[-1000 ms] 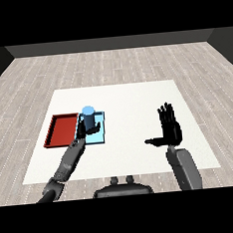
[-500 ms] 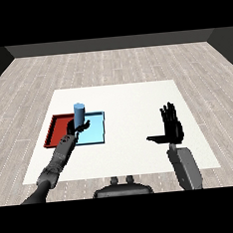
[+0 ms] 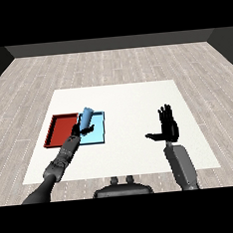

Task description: Pick the blue can and put it in the blue box

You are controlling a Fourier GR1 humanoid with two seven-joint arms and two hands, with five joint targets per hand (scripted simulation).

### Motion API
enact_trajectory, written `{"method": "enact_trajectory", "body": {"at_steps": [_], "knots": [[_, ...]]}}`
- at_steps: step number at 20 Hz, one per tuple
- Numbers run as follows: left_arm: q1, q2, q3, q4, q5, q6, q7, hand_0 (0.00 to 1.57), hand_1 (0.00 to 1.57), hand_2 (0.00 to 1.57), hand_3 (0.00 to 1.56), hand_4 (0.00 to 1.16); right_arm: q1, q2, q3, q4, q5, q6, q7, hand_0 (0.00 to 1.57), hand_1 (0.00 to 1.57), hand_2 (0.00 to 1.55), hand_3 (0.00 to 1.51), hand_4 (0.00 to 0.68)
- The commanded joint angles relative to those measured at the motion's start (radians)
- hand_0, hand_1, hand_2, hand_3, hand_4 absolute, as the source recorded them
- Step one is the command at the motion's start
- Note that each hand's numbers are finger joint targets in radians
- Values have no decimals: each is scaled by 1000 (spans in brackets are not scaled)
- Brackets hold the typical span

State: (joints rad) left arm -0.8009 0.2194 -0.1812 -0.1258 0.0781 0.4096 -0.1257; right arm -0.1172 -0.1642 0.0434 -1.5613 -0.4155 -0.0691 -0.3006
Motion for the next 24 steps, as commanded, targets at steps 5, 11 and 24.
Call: {"method": "enact_trajectory", "body": {"at_steps": [5,11,24], "knots": [[37,-67,30,96,11,-55,55,1571,1571,1480,0,699,-2,-3,-38,81,-22,65,-63,0,0,0,0,0],[-15,-16,-12,123,-51,-78,126,0,0,0,0,0,-3,20,-9,2,-10,25,-4,0,0,0,0,0],[96,-13,174,-266,109,164,-455,0,0,0,0,0,-2,21,-15,-17,-28,53,3,0,0,0,0,0]]}}
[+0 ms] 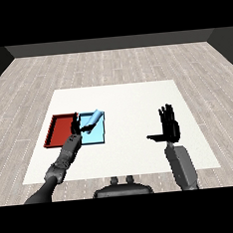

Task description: Pick the blue can and put it in the blue box

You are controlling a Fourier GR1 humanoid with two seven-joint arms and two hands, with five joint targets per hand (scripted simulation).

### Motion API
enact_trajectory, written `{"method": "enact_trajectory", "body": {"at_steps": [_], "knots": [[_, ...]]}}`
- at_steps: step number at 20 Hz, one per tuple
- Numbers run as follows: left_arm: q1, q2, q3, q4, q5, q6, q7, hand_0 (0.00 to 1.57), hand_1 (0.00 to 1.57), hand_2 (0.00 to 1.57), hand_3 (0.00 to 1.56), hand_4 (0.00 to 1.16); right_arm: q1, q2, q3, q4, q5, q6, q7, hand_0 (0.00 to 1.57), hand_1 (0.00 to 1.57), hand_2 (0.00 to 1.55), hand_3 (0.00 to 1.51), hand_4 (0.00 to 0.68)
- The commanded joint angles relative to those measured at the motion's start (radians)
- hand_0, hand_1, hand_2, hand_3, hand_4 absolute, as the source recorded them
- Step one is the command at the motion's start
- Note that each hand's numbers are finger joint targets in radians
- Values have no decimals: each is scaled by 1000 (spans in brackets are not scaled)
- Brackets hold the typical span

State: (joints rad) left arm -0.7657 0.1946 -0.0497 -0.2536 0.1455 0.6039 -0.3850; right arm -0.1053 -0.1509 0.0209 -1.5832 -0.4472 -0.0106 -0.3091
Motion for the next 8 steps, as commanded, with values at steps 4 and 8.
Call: {"method": "enact_trajectory", "body": {"at_steps": [4,8], "knots": [[130,-17,19,-308,55,-178,-336,0,0,0,0,0,-29,-19,-5,49,25,-3,12,0,0,0,0,0],[245,-30,-12,-517,86,-281,-379,0,0,0,0,0,59,-37,-1,-6,23,30,-1,0,0,0,0,0]]}}
